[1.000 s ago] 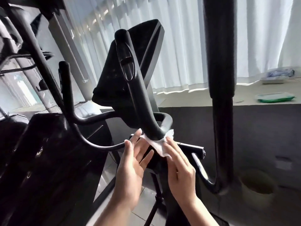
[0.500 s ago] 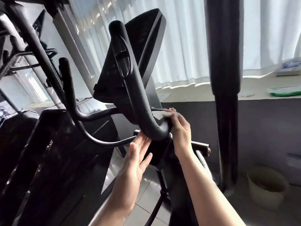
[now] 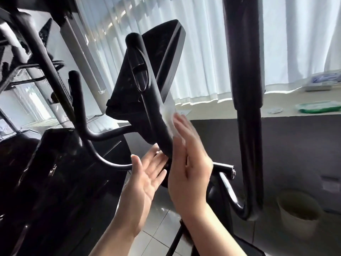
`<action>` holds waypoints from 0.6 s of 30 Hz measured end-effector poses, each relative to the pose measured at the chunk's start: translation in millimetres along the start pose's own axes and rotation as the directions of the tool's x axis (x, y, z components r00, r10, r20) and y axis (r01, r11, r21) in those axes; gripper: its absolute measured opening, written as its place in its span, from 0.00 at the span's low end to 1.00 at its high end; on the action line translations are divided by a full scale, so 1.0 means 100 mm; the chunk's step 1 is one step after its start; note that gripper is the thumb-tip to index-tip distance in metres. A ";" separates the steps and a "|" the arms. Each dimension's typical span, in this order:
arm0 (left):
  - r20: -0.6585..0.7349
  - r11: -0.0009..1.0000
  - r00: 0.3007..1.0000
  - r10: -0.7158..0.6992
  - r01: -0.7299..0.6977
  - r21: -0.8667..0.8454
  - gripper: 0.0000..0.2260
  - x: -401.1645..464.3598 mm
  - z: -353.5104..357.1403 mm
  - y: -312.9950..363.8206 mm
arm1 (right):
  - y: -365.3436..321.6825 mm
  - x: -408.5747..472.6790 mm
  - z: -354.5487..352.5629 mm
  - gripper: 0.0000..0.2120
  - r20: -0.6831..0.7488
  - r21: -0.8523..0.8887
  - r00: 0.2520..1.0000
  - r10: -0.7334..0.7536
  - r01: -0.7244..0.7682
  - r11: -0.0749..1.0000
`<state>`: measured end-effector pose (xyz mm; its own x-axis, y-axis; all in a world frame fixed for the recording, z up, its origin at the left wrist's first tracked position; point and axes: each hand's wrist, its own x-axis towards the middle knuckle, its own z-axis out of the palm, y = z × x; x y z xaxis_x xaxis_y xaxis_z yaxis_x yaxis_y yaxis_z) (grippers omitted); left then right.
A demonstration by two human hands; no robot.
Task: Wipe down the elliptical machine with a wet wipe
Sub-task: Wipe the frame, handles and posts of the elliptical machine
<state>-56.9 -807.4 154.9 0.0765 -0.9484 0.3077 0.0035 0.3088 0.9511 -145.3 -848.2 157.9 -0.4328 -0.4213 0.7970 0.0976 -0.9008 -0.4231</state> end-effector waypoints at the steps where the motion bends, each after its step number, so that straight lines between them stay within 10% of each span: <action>1: -0.020 1.000 1.000 0.014 -0.014 -0.010 0.30 0.01 -0.02 0.03 | 0.02 0.14 0.05 0.13 0.043 -0.049 0.993 -0.111 0.113 0.992; 5: -0.098 0.994 0.994 0.056 -0.065 -0.090 0.31 0.02 -0.08 0.13 | 0.42 0.18 0.05 0.13 0.454 -0.217 0.821 -0.347 0.479 0.851; 8: -0.101 0.995 0.994 0.049 -0.057 -0.077 0.29 0.01 -0.10 0.14 | 0.61 -0.14 -0.14 0.15 0.444 -0.274 0.828 -0.343 0.490 0.827; 13: -0.109 0.998 0.993 0.052 -0.048 0.038 0.27 -0.05 -0.11 0.08 | 0.71 -0.44 -0.37 0.15 0.395 -0.291 0.887 -0.240 0.369 0.883; 18: -0.138 0.999 0.990 0.029 -0.023 0.046 0.26 -0.14 -0.20 0.02 | 0.87 -0.76 -0.69 0.16 0.180 -0.426 0.951 0.253 -0.156 0.891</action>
<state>-38.4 -791.7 151.6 0.2134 -0.9202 0.3282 -0.0440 0.3266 0.9441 -165.7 -887.0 30.6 -0.2252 -0.6473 0.7282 -0.2276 -0.6918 -0.6853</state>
